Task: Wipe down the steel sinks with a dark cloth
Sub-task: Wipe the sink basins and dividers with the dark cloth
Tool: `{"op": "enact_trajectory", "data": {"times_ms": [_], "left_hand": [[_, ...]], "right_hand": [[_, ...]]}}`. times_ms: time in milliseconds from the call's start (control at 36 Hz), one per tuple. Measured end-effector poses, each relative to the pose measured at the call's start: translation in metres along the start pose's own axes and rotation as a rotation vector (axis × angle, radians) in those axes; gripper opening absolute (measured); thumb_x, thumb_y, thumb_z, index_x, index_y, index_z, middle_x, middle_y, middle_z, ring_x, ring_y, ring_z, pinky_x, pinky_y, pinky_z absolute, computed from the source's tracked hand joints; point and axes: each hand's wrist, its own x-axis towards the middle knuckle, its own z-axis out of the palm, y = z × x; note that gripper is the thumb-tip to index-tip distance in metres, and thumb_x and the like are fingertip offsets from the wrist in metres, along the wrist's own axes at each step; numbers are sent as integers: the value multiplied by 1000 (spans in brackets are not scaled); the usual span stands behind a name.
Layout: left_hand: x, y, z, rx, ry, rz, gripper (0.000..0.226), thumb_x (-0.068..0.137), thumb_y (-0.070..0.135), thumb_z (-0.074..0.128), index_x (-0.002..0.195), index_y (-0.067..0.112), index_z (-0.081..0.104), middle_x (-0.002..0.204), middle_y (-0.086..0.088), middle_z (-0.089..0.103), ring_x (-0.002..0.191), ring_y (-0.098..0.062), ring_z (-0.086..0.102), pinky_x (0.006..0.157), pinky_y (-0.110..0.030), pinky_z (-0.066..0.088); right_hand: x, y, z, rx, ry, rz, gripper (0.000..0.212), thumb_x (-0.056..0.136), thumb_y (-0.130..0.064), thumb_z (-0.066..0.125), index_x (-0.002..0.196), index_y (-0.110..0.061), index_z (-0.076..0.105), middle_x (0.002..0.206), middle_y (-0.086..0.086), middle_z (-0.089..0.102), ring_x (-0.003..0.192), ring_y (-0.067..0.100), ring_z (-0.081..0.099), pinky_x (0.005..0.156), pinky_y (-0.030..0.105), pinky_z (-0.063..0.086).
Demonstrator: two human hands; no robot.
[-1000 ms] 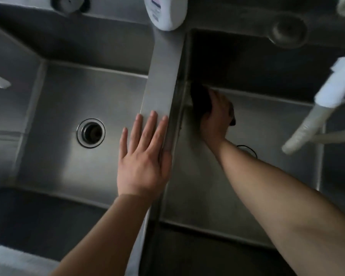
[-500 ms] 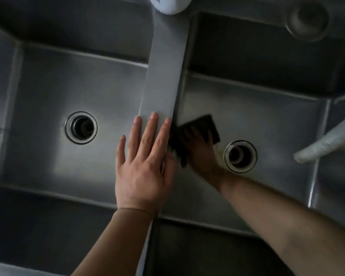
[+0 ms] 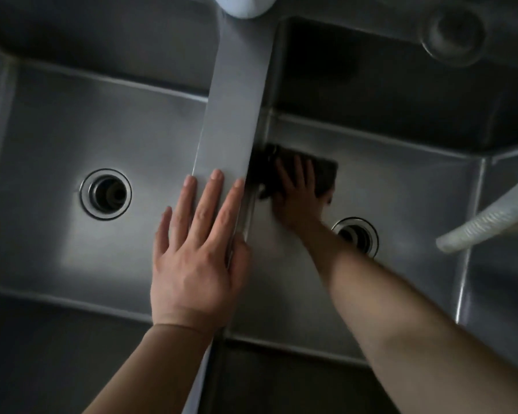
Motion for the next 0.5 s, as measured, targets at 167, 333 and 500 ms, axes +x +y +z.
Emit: {"op": "enact_trajectory", "data": {"times_ms": [167, 333, 500], "left_hand": [[3, 2, 0, 10, 18, 2, 63, 90, 31, 41, 153, 29, 33, 162, 4, 26, 152, -23, 14, 110, -57, 33], [5, 3, 0, 4, 22, -6, 62, 90, 31, 42, 152, 29, 35, 161, 4, 26, 152, -21, 14, 111, -54, 34], [0, 2, -4, -3, -2, -2, 63, 91, 34, 42, 153, 28, 33, 162, 3, 25, 152, -22, 14, 113, -53, 31]], "right_hand": [[90, -20, -42, 80, -94, 70, 69, 97, -51, 45, 152, -53, 3, 165, -8, -18, 150, 20, -23, 102, 83, -4], [76, -12, -31, 65, -63, 44, 70, 96, -51, 43, 151, -56, 0, 165, -11, -16, 151, 17, -20, 106, 78, -6], [-11, 42, 0, 113, 22, 229, 69, 93, -53, 37, 151, -55, 0, 167, -11, -6, 153, 15, -12, 110, 73, -2]]}}
